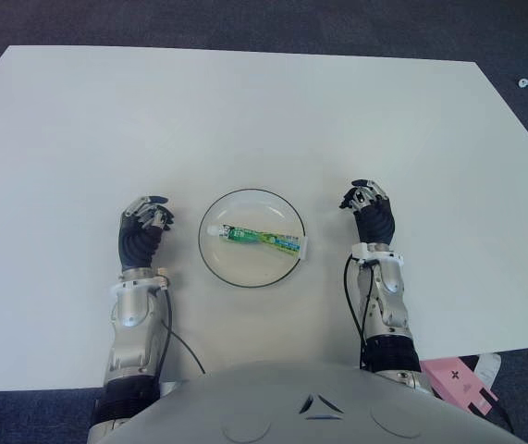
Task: Put the toothpaste on the table into the plate.
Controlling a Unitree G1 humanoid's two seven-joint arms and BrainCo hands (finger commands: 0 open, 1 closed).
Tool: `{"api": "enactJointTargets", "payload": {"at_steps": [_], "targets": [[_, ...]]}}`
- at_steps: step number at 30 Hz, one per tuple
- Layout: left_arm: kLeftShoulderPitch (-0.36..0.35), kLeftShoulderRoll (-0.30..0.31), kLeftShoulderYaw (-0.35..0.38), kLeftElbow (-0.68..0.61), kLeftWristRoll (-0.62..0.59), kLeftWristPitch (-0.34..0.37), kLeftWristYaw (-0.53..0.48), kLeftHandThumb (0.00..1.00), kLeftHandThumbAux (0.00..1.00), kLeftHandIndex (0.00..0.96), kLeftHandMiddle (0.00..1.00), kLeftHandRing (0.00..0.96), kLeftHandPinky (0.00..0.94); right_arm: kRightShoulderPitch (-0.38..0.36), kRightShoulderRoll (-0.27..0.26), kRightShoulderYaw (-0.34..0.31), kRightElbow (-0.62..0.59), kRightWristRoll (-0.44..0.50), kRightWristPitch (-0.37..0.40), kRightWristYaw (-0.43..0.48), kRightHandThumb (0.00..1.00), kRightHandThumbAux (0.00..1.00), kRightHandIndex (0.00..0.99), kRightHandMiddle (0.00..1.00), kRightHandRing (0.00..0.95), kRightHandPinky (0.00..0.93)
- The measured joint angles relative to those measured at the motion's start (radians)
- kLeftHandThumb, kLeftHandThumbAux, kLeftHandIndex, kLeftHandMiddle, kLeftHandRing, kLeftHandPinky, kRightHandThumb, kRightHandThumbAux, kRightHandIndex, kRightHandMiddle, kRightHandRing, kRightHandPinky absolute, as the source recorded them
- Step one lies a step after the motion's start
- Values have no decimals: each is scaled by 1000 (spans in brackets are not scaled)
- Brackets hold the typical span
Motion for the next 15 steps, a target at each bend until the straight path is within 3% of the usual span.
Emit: {"api": "enactJointTargets", "payload": {"at_steps": [15], "targets": [[2,-1,-3,2,5,-11,0,709,715,437,627,620,614,-22,-11,-7,63,-87,-41,7,706,726,433,592,575,556]]}}
